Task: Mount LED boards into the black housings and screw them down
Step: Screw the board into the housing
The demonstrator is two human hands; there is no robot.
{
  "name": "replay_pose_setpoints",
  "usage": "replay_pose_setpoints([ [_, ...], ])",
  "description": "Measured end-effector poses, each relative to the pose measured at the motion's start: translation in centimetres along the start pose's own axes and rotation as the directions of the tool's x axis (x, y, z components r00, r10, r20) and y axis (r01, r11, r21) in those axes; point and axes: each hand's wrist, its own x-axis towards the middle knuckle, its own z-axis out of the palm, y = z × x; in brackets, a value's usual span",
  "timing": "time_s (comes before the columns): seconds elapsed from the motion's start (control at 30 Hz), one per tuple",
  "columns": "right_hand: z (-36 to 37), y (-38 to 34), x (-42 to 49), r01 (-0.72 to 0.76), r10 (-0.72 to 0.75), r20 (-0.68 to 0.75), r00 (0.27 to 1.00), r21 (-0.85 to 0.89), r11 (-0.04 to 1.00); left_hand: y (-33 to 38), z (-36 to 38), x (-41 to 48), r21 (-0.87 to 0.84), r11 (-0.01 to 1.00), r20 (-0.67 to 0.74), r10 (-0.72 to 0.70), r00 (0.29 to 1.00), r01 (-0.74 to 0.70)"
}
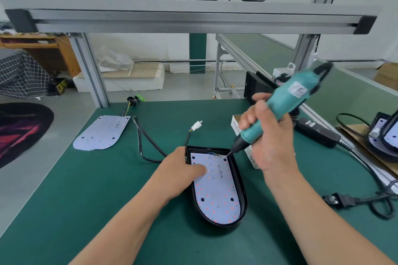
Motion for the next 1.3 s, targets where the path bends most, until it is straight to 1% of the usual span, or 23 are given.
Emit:
replay_pose_setpoints([
  [0.07, -0.4, -0.4, 0.2, -0.003, 0.011, -0.069, 0.998, 0.115, 0.993, 0.5, -0.3, -0.5, -0.022, 1.000, -0.014, -0.021, 1.000, 0.021],
  [0.13, -0.9, -0.3, 0.1, -0.043, 0.073, -0.148, 0.986, 0.196, 0.980, 0.9, -1.1, -0.6, -0.119, 0.992, -0.014, -0.050, 0.999, 0.048],
  [0.2, -1.3, 0.0, 0.0, -0.080, 0.135, -0.217, 0.967, 0.246, 0.966, 0.9, -2.3, -0.3, -0.232, 0.972, -0.095, -0.056, 0.994, 0.033],
  [0.23, -1.5, 0.2, -0.1, -0.091, 0.155, -0.243, 0.958, 0.256, 0.962, 0.7, -2.8, -0.2, -0.315, 0.949, -0.130, -0.048, 0.990, 0.005],
  [0.27, -1.6, 0.3, -0.1, -0.098, 0.166, -0.259, 0.951, 0.259, 0.961, 0.7, -3.2, -0.2, -0.412, 0.911, -0.149, -0.032, 0.988, -0.032],
  [0.33, -1.6, 0.4, -0.2, -0.101, 0.175, -0.267, 0.948, 0.267, 0.958, 0.9, -3.5, -0.5, -0.585, 0.804, -0.143, 0.022, 0.990, -0.102],
  [0.4, -1.4, 0.4, -0.3, -0.101, 0.176, -0.252, 0.952, 0.284, 0.953, 1.2, -3.2, -0.8, -0.699, 0.706, -0.095, 0.064, 0.993, -0.113],
  [0.43, -1.2, 0.3, -0.4, -0.102, 0.177, -0.242, 0.954, 0.294, 0.950, 1.3, -2.9, -0.9, -0.725, 0.680, -0.067, 0.089, 0.994, -0.110],
  [0.47, -0.9, 0.2, -0.5, -0.103, 0.180, -0.233, 0.956, 0.308, 0.946, 1.3, -2.7, -1.1, -0.724, 0.680, -0.049, 0.115, 0.992, -0.115],
  [0.6, 0.0, -0.7, -0.9, -0.094, 0.178, -0.193, 0.965, 0.380, 0.920, 1.4, -1.4, -1.5, -0.561, 0.803, -0.073, 0.195, 0.978, -0.201],
  [0.67, 0.5, -1.2, -1.0, -0.086, 0.171, -0.176, 0.969, 0.409, 0.909, 1.5, -0.8, -1.7, -0.506, 0.826, -0.085, 0.239, 0.967, -0.249],
  [0.73, 0.9, -1.5, -1.1, -0.075, 0.162, -0.171, 0.972, 0.426, 0.901, 1.7, -0.5, -1.9, -0.513, 0.822, -0.061, 0.251, 0.966, -0.246],
  [0.8, 1.3, -1.6, -1.2, -0.068, 0.157, -0.180, 0.971, 0.423, 0.904, 1.8, -0.5, -2.0, -0.558, 0.803, -0.019, 0.242, 0.970, -0.211],
  [0.87, 1.6, -1.5, -1.1, -0.064, 0.158, -0.194, 0.968, 0.417, 0.906, 1.7, -0.6, -2.0, -0.589, 0.789, 0.025, 0.234, 0.972, -0.175],
  [1.0, 2.4, -1.1, -0.7, -0.053, 0.168, -0.235, 0.957, 0.427, 0.903, 1.7, -0.8, -2.0, -0.609, 0.778, 0.075, 0.247, 0.966, -0.152],
  [1.17, 3.7, -0.4, -0.1, -0.032, 0.164, -0.273, 0.948, 0.430, 0.902, 1.8, -0.8, -2.0, -0.625, 0.767, 0.062, 0.235, 0.970, -0.146],
  [1.3, 3.8, 0.0, -0.1, -0.039, 0.183, -0.293, 0.939, 0.435, 0.900, 1.8, -0.4, -2.3, -0.595, 0.785, -0.007, 0.209, 0.978, -0.172],
])
